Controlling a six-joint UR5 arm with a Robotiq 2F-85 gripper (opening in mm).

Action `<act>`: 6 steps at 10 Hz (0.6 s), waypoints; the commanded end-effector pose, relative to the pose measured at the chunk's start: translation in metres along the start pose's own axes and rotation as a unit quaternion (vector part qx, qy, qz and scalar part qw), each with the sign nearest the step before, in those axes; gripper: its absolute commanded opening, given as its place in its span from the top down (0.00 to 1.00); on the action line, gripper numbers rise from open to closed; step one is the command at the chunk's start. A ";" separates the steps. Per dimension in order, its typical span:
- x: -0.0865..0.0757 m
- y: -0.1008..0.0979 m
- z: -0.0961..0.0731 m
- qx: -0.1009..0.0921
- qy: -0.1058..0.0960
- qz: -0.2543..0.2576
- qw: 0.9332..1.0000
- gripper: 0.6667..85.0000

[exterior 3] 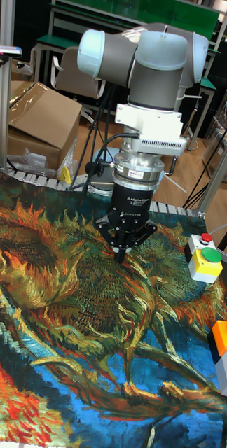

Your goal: Press the button horizontally

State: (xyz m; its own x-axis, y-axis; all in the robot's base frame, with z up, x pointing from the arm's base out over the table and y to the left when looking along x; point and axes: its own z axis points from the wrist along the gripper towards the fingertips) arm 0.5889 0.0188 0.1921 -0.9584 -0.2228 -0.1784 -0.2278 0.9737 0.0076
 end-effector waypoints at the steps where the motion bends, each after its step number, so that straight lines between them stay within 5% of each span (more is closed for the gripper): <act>1: 0.017 -0.056 -0.007 0.103 0.040 -0.059 0.992 0.87; 3: 0.025 -0.095 -0.005 0.148 0.068 -0.088 0.983 0.68; 4: 0.024 -0.105 0.001 0.145 0.064 -0.095 0.983 0.69; 5: 0.022 -0.097 0.004 0.123 0.055 -0.086 0.987 0.69; 6: 0.021 -0.072 0.009 0.076 0.045 -0.054 0.995 0.69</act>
State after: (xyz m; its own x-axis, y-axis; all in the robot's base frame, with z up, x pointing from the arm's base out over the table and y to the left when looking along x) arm 0.5875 -0.0612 0.1851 -0.9351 -0.3482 -0.0656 -0.3261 0.9181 -0.2253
